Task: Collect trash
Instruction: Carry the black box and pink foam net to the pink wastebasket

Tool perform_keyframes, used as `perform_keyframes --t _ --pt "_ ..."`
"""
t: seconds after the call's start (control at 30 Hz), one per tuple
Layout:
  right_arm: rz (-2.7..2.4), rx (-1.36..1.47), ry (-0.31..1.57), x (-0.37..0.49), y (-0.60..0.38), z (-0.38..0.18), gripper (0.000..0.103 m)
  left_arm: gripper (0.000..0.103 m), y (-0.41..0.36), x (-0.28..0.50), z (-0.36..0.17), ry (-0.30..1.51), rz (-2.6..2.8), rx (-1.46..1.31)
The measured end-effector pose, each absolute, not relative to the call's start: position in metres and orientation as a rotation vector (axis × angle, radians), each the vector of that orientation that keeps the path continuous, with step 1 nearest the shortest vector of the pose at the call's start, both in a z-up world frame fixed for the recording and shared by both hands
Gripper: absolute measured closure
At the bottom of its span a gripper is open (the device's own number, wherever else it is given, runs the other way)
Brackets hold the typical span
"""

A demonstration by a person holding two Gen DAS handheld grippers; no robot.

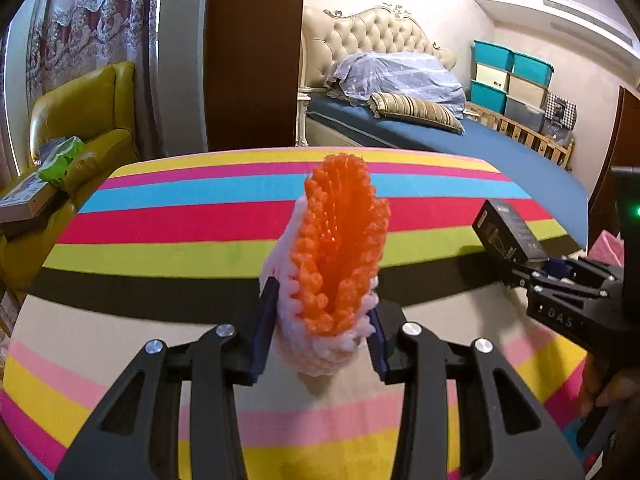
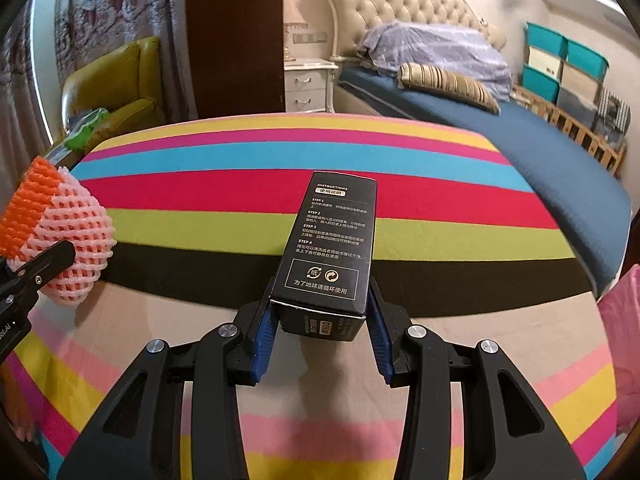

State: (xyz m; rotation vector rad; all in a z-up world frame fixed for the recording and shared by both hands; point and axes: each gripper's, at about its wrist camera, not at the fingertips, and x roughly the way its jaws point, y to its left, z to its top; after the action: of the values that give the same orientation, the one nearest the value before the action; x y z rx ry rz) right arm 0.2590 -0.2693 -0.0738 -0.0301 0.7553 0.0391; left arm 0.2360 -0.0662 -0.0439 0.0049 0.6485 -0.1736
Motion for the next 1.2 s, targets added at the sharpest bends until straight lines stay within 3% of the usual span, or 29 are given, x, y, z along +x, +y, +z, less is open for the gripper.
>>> perform_keyframes --t 0.5,1.2 --pt "0.001 -0.045 0.719 0.199 -0.302 -0.07 0.063 0.064 -0.097 0.203 -0.045 0.651 -0.263 0.065" --pt "-0.304 0.074 0.661 0.138 -0.457 -0.065 0.063 0.064 -0.278 0.184 -0.034 0.635 -0.639 0.205"
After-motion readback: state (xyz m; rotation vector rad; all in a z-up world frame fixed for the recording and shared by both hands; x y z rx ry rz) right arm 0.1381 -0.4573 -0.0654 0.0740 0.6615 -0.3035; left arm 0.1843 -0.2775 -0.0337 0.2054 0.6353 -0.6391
